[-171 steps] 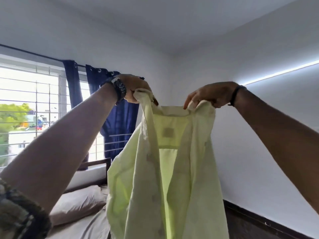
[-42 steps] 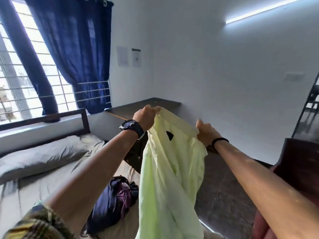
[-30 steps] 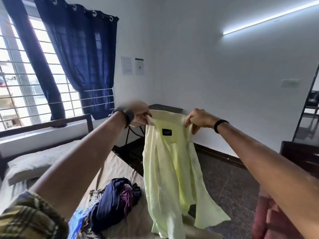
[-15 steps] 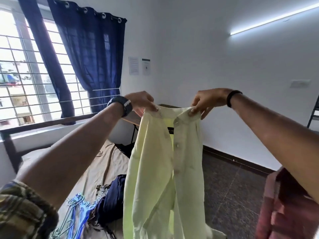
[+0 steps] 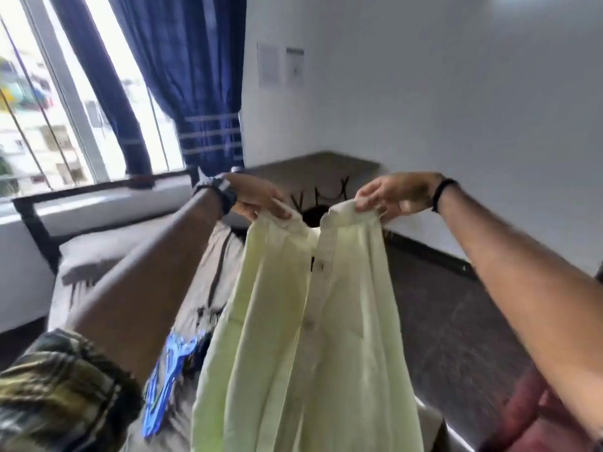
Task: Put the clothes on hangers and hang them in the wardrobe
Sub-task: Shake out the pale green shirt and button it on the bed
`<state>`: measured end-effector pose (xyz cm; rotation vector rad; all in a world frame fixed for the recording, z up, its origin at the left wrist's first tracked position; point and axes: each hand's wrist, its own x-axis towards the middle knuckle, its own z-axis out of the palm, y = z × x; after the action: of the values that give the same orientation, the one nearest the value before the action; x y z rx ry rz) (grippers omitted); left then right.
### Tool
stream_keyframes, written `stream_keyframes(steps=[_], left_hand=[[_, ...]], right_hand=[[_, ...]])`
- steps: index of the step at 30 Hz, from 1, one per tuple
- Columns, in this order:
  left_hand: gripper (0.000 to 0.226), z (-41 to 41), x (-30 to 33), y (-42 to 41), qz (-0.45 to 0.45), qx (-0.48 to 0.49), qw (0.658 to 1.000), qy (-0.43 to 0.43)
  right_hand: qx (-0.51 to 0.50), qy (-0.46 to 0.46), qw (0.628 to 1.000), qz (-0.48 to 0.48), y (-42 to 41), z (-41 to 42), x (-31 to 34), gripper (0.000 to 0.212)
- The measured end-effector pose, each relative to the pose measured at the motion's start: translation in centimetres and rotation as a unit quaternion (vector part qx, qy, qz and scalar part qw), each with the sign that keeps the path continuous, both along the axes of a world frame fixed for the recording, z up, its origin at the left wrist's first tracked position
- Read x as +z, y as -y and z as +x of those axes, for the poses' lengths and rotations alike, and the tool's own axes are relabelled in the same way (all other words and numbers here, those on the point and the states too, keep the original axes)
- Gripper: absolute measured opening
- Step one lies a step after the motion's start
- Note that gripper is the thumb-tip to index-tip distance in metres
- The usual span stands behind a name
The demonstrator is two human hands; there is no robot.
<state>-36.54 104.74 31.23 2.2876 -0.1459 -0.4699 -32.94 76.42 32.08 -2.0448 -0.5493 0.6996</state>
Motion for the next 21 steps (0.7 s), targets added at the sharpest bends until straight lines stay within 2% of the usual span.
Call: stream_keyframes(steps=[3,5,7,8,11,13,15,17,18,20,21], left_hand=[[0.011,4.9,-14.0,-0.3,0.188,0.017,0.982,-0.004],[0.019,7.2,-22.2,-0.1,0.219,0.031,0.975,-0.013],[0.026,10.1,-29.1,-0.2,0.217,0.05,0.975,-0.022],[0.027,11.5,-31.8,-0.2,0.206,0.069,0.976,-0.017],[0.021,15.8,-38.3,-0.8,0.147,0.149,0.978,0.024],[0.016,18.4,-42.4,-1.0,0.108,0.205,0.971,0.06],[0.022,19.7,-46.7,-1.0,0.124,0.231,0.959,0.104],[0.041,20.1,-51.5,-0.7,0.22,0.203,0.943,0.144],[0.05,19.8,-53.8,-0.4,0.266,0.181,0.935,0.151],[0.052,18.2,-58.2,0.3,0.307,0.166,0.927,0.139],[0.048,17.0,-59.9,0.8,0.305,0.172,0.927,0.134]], right_hand=[[-0.045,-0.077,0.992,-0.092,-2.9,4.4,-14.4,0.01],[-0.104,-0.051,0.982,-0.148,-4.6,6.5,-23.1,0.009],[-0.168,0.025,0.963,-0.21,-6.1,8.9,-30.4,0.008],[-0.209,0.035,0.957,-0.2,-6.6,10.1,-33.7,0.009],[-0.326,0.006,0.938,-0.119,-7.9,14.5,-41.7,0.026],[-0.366,-0.004,0.928,-0.069,-8.7,17.9,-46.2,0.031],[-0.361,-0.003,0.931,-0.06,-9.3,20.9,-50.4,0.023],[-0.321,-0.012,0.943,-0.09,-9.7,22.4,-54.6,0.015],[-0.287,-0.031,0.951,-0.108,-9.9,22.2,-56.4,0.02],[-0.225,-0.084,0.964,-0.118,-10.7,20.3,-59.5,0.056],[-0.211,-0.105,0.965,-0.115,-11.1,19.1,-60.6,0.065]])
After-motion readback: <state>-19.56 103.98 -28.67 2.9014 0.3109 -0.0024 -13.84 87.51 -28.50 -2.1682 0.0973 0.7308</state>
